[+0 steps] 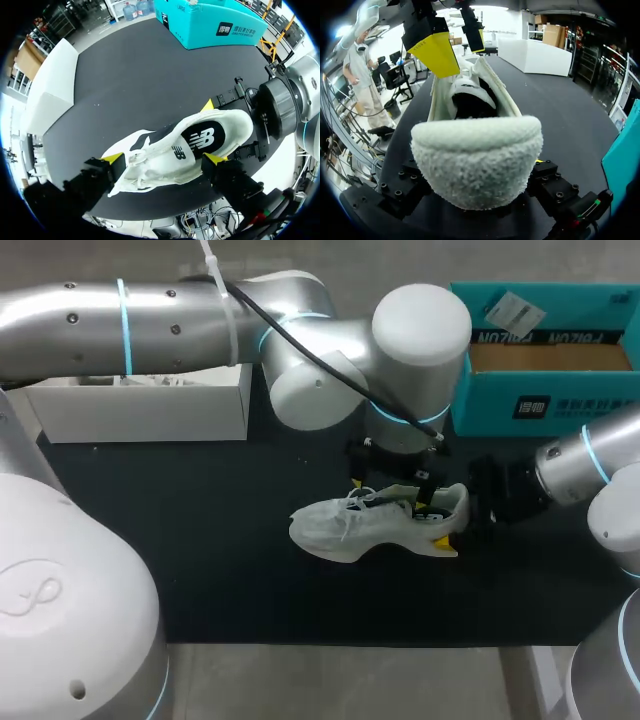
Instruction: Take the shoe out of the shoebox, open the shoe tongue, remove and reinsert the insole, then place the shoe into the shoebox
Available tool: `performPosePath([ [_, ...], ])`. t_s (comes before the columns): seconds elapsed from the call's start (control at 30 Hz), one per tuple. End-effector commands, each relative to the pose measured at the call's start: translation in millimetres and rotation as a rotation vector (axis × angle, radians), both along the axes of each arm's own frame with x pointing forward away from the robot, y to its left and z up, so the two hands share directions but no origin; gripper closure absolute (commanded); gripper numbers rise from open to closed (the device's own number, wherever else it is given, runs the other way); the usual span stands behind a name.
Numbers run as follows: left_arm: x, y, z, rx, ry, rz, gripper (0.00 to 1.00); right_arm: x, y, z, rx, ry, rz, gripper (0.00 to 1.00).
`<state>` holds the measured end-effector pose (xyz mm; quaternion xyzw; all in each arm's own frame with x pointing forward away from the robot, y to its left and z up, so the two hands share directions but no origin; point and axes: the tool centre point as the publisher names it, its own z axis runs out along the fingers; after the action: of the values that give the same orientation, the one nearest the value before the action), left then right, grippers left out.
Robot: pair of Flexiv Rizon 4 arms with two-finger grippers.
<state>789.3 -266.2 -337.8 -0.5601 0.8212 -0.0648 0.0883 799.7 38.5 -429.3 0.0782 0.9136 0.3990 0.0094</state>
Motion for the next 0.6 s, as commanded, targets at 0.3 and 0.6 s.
performPosePath([
  [0.3,11.4,-17,-25,0.027,-0.016,0.045,0.00,-0.8,1,1,-0.003,-0.001,-0.002,1.00],
  [0.6,13.1,-14,-34,0.049,-0.038,0.095,0.00,-0.8,1,1,-0.003,-0.001,-0.002,1.00],
])
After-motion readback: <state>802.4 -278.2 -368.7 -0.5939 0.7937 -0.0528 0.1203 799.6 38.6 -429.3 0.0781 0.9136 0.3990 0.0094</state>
